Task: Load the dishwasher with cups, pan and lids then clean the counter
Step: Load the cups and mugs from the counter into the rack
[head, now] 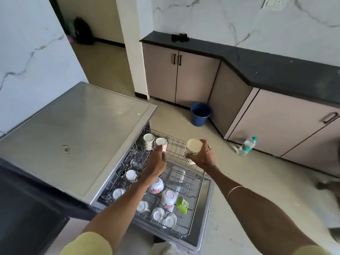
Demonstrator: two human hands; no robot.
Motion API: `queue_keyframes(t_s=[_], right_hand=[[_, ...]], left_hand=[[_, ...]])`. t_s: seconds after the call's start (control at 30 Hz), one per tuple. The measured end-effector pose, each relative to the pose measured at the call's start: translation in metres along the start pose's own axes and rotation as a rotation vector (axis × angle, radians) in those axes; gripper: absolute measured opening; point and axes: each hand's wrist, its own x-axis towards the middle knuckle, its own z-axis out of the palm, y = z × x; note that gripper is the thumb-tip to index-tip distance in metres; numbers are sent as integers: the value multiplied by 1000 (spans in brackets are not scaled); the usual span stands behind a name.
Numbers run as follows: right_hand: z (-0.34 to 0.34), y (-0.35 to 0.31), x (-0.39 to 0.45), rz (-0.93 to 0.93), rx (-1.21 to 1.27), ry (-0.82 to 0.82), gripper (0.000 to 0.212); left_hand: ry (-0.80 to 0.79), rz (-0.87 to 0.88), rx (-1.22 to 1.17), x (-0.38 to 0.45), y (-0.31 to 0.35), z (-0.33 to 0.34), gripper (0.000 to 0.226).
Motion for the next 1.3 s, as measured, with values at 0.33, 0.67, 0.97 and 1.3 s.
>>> queue_keyframes(t_s=[0.33,0.67,0.97,1.3], right_hand=[[46,25,70,107,45,-108,91],[150,68,154,211,69,-241,94],[232,78,174,214,45,-297,94],[259,79,182,264,34,-244,106]], left_hand=[[-62,-143,46,33,-34,38,39],[-25,-400,79,64,-71,109,28],[-44,-504,18,69,-82,157,25],[-7,-568,-9,64,-112,139,33]])
